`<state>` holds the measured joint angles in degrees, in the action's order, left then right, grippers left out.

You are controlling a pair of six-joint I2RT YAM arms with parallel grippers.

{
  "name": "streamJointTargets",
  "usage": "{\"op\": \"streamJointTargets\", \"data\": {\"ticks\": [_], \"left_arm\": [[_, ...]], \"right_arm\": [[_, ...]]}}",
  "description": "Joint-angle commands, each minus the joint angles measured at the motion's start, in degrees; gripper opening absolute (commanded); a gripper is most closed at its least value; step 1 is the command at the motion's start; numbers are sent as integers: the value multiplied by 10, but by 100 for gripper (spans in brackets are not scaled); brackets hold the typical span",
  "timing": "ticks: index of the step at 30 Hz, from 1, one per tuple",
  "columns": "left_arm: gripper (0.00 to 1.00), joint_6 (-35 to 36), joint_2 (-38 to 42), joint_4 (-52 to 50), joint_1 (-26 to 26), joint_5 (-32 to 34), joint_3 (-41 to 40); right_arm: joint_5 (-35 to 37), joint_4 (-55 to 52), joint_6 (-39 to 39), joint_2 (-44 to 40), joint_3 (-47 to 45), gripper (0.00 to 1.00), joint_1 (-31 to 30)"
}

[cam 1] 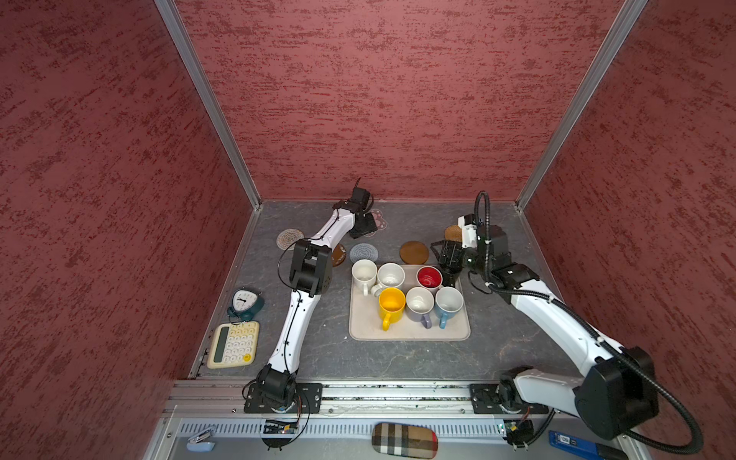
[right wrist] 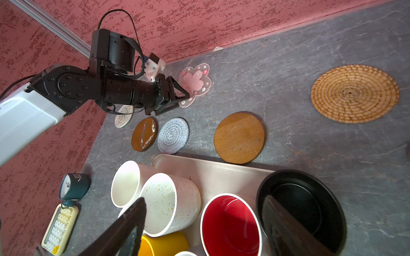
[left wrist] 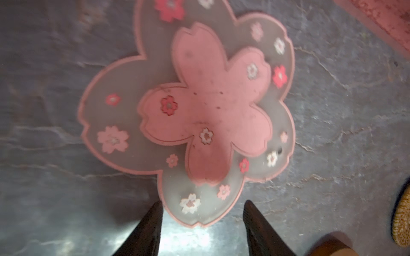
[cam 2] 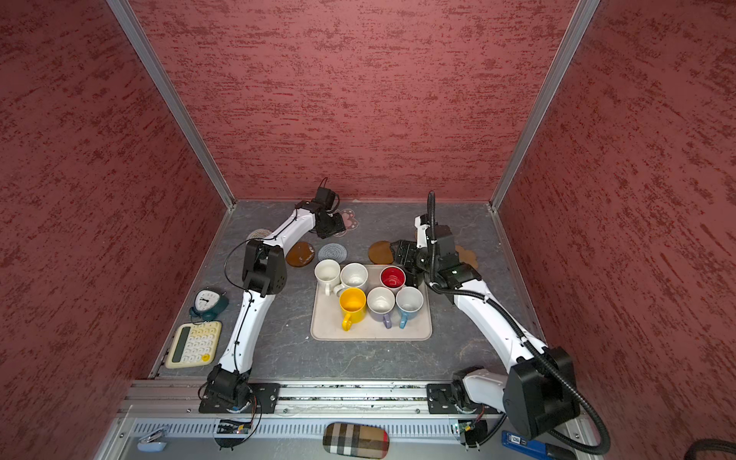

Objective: Place cups on coasters
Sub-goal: Rotate the coaster at the top-center of the table.

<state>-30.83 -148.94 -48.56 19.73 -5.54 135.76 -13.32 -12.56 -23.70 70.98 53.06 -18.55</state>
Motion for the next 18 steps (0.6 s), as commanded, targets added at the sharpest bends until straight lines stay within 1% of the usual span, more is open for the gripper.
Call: {"op": "streamJointTargets", "data": {"ticks": [1, 4, 8, 13, 15, 18], "left_arm": [[59, -2, -19, -2, 9, -6, 4], [65, 3, 0, -3, 7, 6, 4], [74, 17, 45, -6, -1, 22, 4], [81, 39, 110, -31, -15, 45, -1], [83, 48, 144, -35, -19, 51, -28], [87, 65, 206, -28, -27, 59, -108]], "right_arm": [[-4, 18, 7, 3, 3, 83, -2], [-4, 18, 7, 3, 2, 83, -2], [-3, 18, 7, 2, 0, 83, -2], [-7, 27, 6, 1, 0, 84, -2], [-6, 32, 8, 1, 0, 86, -1], [1, 39, 8, 5, 0, 89, -2]]}}
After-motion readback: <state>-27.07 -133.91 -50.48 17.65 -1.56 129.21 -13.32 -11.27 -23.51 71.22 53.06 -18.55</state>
